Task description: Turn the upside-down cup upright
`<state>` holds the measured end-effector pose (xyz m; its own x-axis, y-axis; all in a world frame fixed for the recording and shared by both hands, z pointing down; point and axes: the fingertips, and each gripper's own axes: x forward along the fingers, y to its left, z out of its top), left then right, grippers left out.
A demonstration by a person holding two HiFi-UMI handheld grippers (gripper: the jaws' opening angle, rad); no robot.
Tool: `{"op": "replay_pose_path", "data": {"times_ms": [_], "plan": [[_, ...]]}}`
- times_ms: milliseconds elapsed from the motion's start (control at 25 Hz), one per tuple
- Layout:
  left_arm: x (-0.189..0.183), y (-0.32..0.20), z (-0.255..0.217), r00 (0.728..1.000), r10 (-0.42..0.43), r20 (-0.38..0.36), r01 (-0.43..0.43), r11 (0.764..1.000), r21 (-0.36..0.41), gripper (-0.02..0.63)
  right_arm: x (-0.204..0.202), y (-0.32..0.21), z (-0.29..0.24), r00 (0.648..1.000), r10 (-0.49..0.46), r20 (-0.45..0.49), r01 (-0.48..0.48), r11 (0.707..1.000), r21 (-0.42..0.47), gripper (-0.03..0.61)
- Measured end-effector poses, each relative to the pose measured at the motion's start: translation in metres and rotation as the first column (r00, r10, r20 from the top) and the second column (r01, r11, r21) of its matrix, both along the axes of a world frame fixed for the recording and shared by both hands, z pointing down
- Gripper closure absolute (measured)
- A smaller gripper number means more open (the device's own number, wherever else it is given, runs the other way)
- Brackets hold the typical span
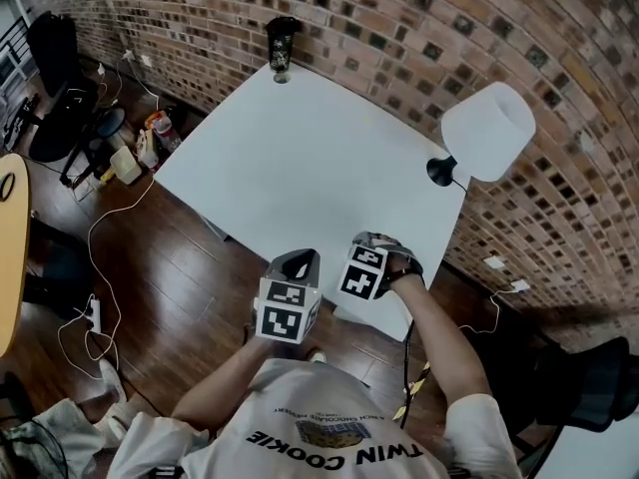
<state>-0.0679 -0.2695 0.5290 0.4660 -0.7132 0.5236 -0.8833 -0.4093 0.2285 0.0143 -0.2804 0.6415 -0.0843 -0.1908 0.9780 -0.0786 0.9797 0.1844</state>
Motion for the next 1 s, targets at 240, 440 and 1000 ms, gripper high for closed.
{"op": "replay_pose_path", "data": {"times_ms": [240,440,1000], "plan": [[-0.008,0.000,0.000,1.000,-0.018,0.000,0.018,1.000,0.007,0.609,-0.005,0.000,-0.001,1.000,-0.008,-0.015,0.008,1.000,0.004,0.305],[-0.001,0.003,0.000,1.000,0.003,-0.005,-0.003,1.000,-0.005,0.609,-0.006,-0.014,-0.033,0.980,0.107,0.171,-0.126,0.986,0.107,0.305],[0.034,0.005,-0.001,0.997,0.083,0.012,-0.083,0.997,-0.009,0.609,0.032,-0.030,-0.084,0.417,0.380,0.826,-0.657,0.754,-0.016,0.305]]}}
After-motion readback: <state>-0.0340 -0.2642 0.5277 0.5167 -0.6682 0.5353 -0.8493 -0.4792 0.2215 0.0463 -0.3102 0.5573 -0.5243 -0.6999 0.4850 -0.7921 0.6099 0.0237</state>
